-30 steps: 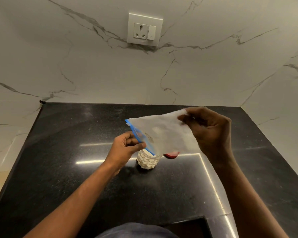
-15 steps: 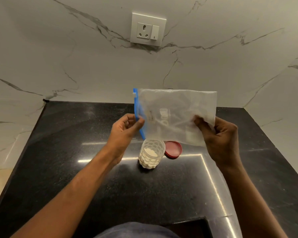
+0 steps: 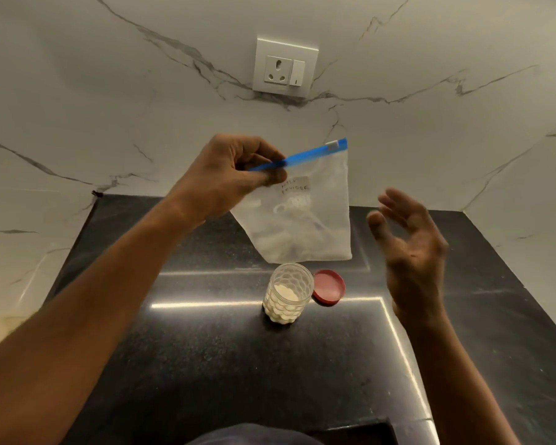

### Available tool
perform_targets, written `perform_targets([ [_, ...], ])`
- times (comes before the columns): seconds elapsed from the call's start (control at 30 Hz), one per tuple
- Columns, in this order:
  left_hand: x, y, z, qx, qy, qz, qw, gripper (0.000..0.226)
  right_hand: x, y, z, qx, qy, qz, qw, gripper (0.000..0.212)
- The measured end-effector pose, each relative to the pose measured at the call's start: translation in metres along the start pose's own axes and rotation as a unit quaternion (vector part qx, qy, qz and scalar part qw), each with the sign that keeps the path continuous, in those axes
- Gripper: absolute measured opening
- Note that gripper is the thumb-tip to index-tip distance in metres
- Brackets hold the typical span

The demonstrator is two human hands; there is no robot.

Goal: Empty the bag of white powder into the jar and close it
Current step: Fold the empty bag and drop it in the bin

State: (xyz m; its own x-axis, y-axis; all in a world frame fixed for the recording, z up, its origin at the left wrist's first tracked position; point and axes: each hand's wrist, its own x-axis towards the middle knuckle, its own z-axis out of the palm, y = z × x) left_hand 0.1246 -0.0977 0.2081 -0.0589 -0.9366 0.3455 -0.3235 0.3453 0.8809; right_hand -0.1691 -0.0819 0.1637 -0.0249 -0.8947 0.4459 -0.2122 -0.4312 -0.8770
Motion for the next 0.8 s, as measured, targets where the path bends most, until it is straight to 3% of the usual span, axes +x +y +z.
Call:
perform_targets([
  [0.13,0.003,0.012,-0.006,0.090,0.002,0.046,0.995,0.019,0.031,-0.023,0.032,-0.004,-0.032,-0.077,0.997,0.036],
  [0.37,-0.015,0.016,-0.026,0.213,0.051,0.036,0.975,0.017,0.046,-0.033,0.063,0.084,-0.073,-0.071,0.991,0.022],
  [0.57,-0.026,0.033,-0.023,0.254,0.022,0.079,0.964,0.058,0.038,-0.034,0.089,0.121,-0.088,-0.069,0.986,0.025],
  [0.67,-0.025,0.037,-0.011,0.225,0.036,0.083,0.970,0.040,0.035,-0.039,0.100,0.136,-0.094,-0.076,0.983,0.026],
  [0.8,-0.024,0.034,-0.006,0.206,0.058,0.051,0.976,0.025,0.031,-0.042,0.105,0.170,-0.075,-0.021,0.982,0.021],
])
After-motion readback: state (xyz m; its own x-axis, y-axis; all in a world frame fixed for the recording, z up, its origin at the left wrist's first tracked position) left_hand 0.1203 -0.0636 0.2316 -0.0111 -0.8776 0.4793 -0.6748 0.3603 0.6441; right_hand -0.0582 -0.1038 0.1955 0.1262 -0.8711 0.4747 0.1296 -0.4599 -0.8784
